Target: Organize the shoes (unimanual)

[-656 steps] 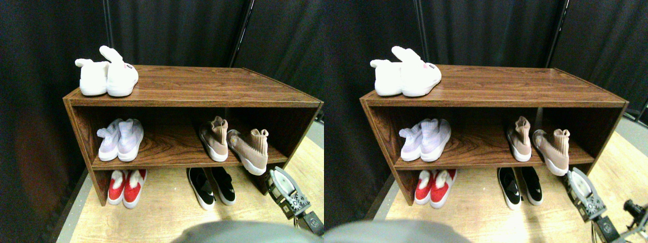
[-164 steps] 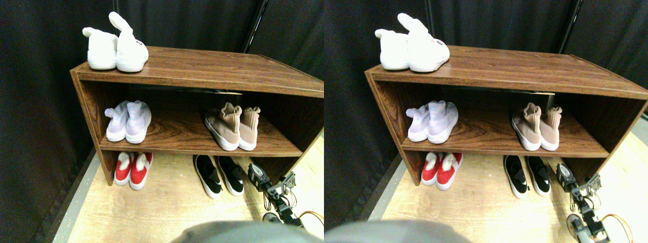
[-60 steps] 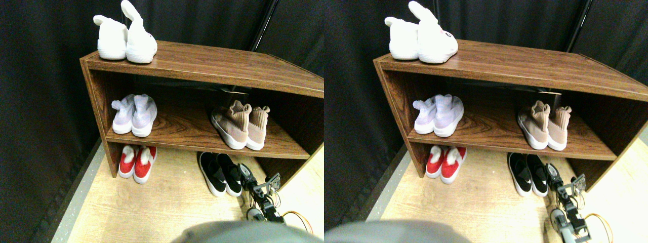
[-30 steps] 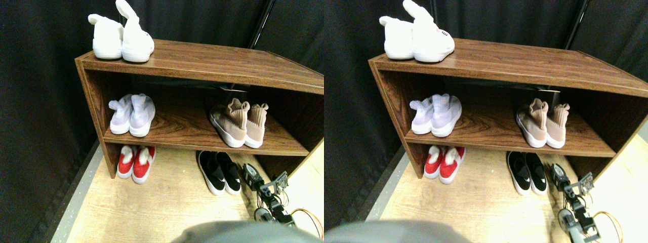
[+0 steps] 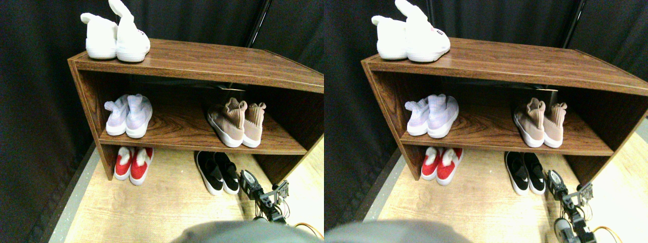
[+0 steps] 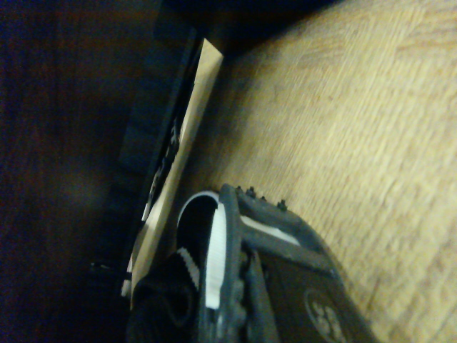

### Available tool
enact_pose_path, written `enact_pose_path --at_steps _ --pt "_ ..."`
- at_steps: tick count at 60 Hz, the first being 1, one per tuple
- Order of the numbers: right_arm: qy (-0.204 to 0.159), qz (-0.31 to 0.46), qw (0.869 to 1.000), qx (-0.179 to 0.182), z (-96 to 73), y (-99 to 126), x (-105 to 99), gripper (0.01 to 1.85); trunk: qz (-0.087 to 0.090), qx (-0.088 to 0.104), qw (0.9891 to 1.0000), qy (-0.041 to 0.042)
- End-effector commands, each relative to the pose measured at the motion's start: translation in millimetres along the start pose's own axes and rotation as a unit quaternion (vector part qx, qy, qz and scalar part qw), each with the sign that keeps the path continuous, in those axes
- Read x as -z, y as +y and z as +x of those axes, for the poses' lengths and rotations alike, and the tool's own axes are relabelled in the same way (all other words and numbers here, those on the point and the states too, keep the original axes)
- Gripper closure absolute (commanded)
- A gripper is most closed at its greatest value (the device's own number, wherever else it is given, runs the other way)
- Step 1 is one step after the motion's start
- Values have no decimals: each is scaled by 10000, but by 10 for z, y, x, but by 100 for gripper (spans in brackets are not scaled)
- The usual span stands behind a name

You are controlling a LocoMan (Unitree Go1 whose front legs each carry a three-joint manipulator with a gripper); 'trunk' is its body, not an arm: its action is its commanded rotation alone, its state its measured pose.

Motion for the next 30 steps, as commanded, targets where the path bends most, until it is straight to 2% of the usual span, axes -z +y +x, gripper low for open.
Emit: enact_pose_path --at_steps 1,6,14,30 --pt "66 25 9998 -179 -35 49 60 180 -185 -46 9998 -11" --pt "175 -11 9995 -247 -51 47 108 180 -206 -69 9998 -13" --pt "75 87 9999 -109 -66 57 129 180 -229 -89 9997 -28" --pt "-111 -5 9998 -172 -81 22 14 180 -163 -4 9999 -58"
